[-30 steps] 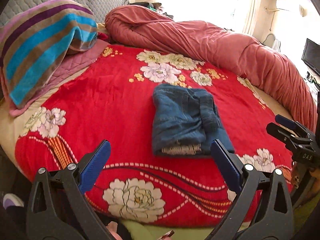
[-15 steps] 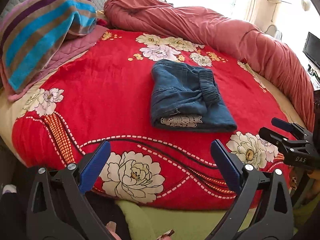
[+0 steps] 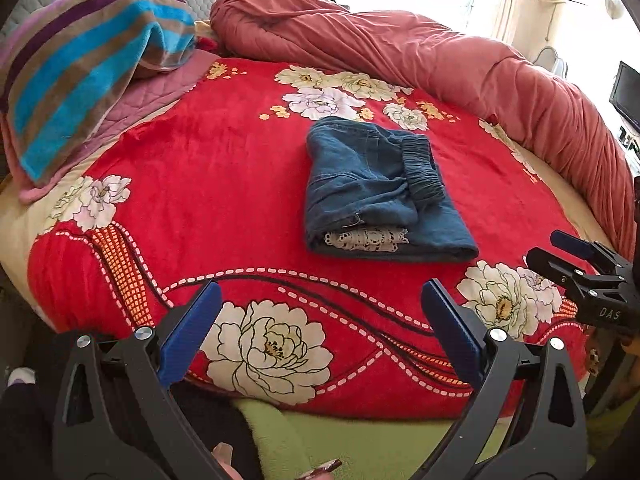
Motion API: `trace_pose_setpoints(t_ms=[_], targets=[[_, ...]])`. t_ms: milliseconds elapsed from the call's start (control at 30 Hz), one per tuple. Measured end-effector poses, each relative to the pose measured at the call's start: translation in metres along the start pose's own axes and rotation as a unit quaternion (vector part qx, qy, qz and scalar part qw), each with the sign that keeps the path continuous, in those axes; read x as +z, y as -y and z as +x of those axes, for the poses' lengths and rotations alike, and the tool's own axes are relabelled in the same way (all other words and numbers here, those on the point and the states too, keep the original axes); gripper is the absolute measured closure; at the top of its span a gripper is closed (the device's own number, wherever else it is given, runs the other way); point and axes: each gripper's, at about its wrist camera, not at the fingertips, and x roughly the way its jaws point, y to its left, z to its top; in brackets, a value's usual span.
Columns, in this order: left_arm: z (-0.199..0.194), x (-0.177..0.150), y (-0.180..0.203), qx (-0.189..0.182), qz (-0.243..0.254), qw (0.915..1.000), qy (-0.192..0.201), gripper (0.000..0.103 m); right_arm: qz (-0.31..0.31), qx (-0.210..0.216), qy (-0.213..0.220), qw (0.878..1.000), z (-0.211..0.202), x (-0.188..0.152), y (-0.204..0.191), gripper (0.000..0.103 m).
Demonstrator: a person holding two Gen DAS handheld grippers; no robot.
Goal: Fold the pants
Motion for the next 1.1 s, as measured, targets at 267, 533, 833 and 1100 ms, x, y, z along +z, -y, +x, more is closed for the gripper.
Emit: trace_pose_setpoints(t_ms=[267,533,833,1100], targets=[[0.0001,-0.0003,-0.0006,0.005,0.001,1.0000,-0.001,0.010,-0.001,-0.001,0.000,1.000,-0.0004,0.0006,0.0013,0.005],[0.0007,-0.0003,-0.0007,0.007,0.001,1.0000,-0.002,0.010,-0.001,-0.001,0.000,1.000,-0.0008,0.0007,0.0014,0.005],[0.0009,0.0002,-0.0032,0.011,0.000,0.9999,-0.002,0.010,-0.002,-0.001,0.000,1.000,-0.0010,0.0011,0.0019,0.005],[0.0013,-0.0003,-0.0051,0.012,-0.001,0.9999,-0.005,0.009,-0.001,-0.002,-0.001,1.000,-0.0005,0.0014,0.0027,0.005]])
